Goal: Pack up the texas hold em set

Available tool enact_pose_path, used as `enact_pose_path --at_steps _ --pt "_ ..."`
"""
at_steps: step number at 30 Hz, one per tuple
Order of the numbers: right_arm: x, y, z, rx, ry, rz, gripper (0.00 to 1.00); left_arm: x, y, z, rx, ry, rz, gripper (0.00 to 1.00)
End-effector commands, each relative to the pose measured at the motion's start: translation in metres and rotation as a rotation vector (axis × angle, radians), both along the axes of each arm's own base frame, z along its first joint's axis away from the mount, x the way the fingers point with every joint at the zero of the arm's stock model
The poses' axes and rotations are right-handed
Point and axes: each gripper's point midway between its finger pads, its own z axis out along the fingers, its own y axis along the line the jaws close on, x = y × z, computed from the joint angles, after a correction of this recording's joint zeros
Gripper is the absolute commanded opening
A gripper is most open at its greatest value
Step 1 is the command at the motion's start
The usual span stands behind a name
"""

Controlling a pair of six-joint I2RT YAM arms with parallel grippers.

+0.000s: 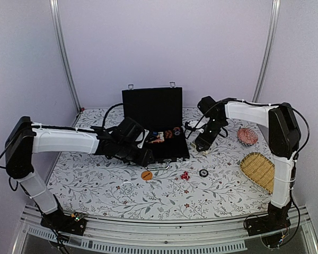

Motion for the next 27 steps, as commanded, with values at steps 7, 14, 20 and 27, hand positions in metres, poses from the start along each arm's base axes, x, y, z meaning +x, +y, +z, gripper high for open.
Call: enact_pose_path --at_steps 7,14,20,27 --pt "0.005 0.096 0.081 0.139 -0.274 0.412 0.70 0.014 0.067 0.034 -0.188 -0.037 0.194 0.56" --pt "0.019 0.151 0.084 0.127 -0.442 0.546 0.70 0.008 0.081 0.035 -0.219 -0.040 0.233 0.56" --pt "0.030 0.186 0.067 0.128 -0.486 0.595 0.70 0.004 0.086 0.034 -0.218 -0.038 0.240 0.56" --pt "0.032 0.199 0.050 0.134 -0.504 0.644 0.70 0.002 0.088 0.031 -0.218 -0.034 0.243 0.56"
